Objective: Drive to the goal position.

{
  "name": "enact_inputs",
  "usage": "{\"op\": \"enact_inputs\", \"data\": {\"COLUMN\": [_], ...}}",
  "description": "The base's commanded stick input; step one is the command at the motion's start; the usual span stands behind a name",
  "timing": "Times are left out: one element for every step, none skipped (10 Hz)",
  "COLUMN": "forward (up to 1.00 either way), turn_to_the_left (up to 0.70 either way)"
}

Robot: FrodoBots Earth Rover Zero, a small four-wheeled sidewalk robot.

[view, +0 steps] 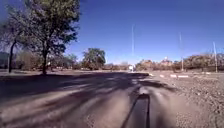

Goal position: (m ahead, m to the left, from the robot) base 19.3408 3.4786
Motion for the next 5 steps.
{"op": "enact_inputs", "data": {"forward": [0.50, 0.50, 0.50, 0.50, 0.50], "turn_to_the_left": [0.00, 0.00, 0.00, 0.00, 0.00]}}
